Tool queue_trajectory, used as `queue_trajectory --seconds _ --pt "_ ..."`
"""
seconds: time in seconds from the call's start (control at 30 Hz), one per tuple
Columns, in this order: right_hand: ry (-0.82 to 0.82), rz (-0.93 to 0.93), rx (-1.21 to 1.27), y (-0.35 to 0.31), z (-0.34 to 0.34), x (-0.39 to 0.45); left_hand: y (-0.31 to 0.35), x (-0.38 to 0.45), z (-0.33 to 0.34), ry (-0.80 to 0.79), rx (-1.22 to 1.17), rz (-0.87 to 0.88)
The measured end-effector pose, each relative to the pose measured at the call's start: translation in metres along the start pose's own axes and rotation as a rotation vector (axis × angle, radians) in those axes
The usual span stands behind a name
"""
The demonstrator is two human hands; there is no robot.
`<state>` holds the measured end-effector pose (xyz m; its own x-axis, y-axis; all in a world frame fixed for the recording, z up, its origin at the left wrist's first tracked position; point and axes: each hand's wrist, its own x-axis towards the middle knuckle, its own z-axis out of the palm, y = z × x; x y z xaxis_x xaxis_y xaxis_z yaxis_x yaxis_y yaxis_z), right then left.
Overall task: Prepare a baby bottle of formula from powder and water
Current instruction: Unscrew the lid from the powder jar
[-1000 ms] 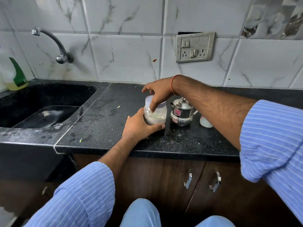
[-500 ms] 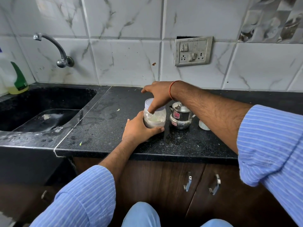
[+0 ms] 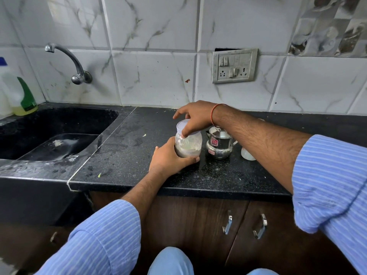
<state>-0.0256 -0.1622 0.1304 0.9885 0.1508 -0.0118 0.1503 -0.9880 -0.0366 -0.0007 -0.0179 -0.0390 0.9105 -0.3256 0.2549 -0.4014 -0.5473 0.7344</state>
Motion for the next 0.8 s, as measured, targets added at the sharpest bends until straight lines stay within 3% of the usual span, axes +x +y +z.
queue_trajectory --seconds 0.17,0.47,0.63,0.8 --pt "0.130 -0.003 0.130 0.012 0.010 -0.007 -0.001 0.001 0.001 0.008 0.003 -0.010" --pt "0.501 -0.042 0.665 0.037 0.048 -0.076 0.000 -0.001 0.001 0.018 0.024 -0.010" --pt "0.631 0.092 0.751 0.055 0.110 -0.145 0.001 -0.002 0.001 0.026 0.021 -0.004" --pt "0.705 0.261 0.687 0.085 0.153 -0.191 -0.003 0.000 0.002 0.028 0.025 -0.001"
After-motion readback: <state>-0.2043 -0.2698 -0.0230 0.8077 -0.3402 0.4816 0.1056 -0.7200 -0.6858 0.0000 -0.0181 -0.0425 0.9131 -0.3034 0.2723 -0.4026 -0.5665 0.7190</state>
